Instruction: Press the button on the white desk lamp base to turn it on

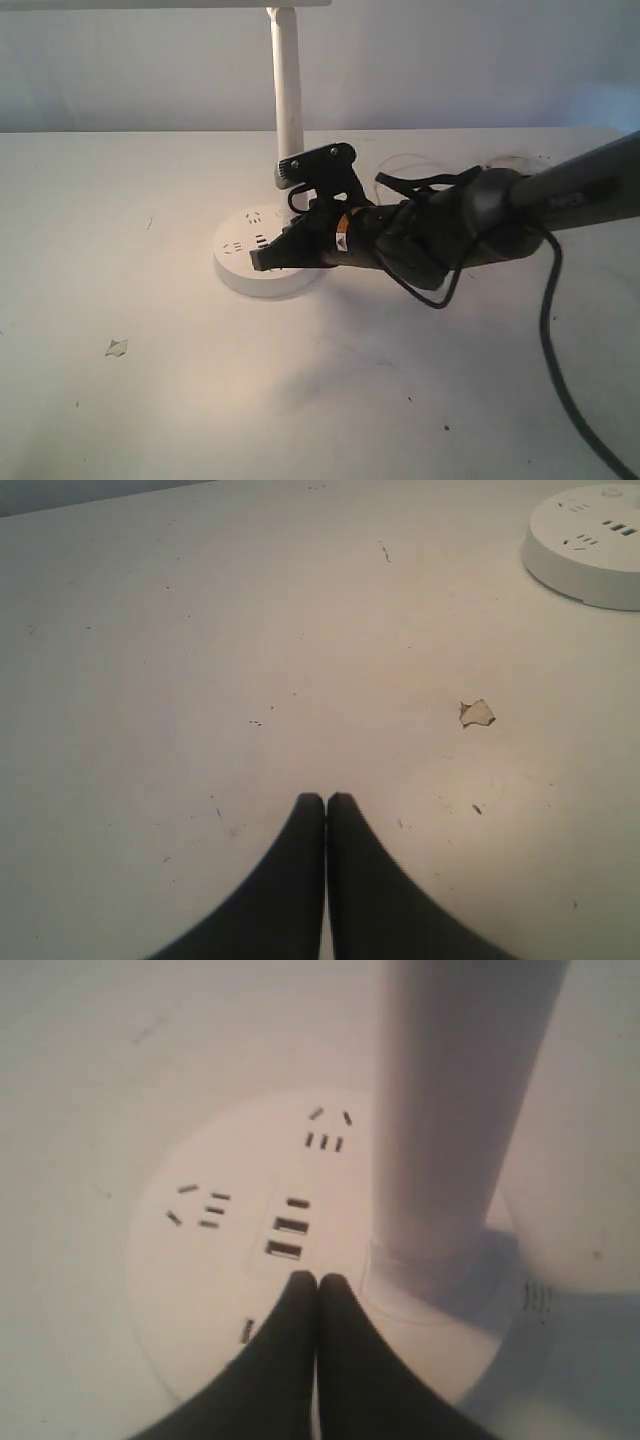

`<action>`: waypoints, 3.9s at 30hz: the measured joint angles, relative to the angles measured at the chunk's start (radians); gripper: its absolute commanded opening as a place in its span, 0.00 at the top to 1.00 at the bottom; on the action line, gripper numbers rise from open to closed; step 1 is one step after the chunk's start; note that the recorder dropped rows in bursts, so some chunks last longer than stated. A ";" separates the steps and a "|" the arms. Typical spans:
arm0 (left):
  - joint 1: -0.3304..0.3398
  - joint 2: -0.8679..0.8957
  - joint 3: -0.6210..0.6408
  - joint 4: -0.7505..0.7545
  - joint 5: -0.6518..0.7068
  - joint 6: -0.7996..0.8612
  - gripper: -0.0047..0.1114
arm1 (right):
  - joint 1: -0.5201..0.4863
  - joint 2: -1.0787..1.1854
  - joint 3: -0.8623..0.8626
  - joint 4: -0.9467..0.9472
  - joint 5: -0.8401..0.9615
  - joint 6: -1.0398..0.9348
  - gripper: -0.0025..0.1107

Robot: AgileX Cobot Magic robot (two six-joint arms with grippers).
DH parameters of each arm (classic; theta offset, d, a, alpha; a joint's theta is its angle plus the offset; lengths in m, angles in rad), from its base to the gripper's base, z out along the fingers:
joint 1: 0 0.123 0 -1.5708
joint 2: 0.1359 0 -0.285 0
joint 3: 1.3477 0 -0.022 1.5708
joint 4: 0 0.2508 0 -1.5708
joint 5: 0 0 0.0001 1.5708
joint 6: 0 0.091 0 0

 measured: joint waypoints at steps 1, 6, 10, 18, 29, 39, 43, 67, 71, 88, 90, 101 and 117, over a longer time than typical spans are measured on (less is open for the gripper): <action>0.000 0.000 0.000 0.000 0.000 0.000 0.96 | 0.000 -0.020 0.025 0.000 -0.034 0.000 0.98; 0.000 0.000 0.000 0.000 0.000 0.000 0.96 | 0.000 -0.113 0.158 0.004 -0.190 -0.013 0.98; 0.000 0.000 0.000 0.000 0.000 0.000 0.96 | 0.000 -0.182 0.269 0.021 -0.265 -0.058 0.98; 0.000 0.000 0.000 0.000 0.000 0.000 0.96 | 0.000 -0.333 0.599 0.281 -0.549 -0.324 0.98; 0.000 0.000 0.000 0.002 -0.002 0.000 0.96 | 0.000 -0.633 1.093 0.651 -0.928 -0.410 0.98; 0.000 0.000 0.000 0.002 -0.002 0.000 0.96 | 0.000 -0.980 1.095 0.662 -0.931 -0.459 0.98; 0.000 0.000 0.000 0.002 -0.002 0.000 0.96 | 0.000 -1.130 1.095 0.617 -0.866 -0.511 0.98; 0.000 0.000 0.000 -0.001 -0.001 0.000 0.96 | 0.000 -2.001 1.095 0.584 -0.136 -0.697 0.98; 0.000 0.000 0.000 -0.001 -0.001 0.000 0.96 | 0.000 -2.001 1.095 0.601 -0.012 -0.697 0.98; 0.000 0.000 0.000 -0.001 -0.001 0.000 0.96 | 0.000 -2.001 1.099 0.628 0.459 -0.247 0.98; 0.000 0.000 0.000 -0.001 -0.001 0.000 0.96 | 0.000 -2.001 1.099 0.628 0.460 -0.241 0.98; 0.000 0.000 0.000 -0.001 -0.001 0.000 0.96 | 0.000 -2.001 1.099 0.628 0.469 -0.239 0.98; 0.000 0.000 0.000 -0.001 -0.001 0.000 0.96 | -0.002 -2.001 1.099 0.499 0.476 -0.519 0.98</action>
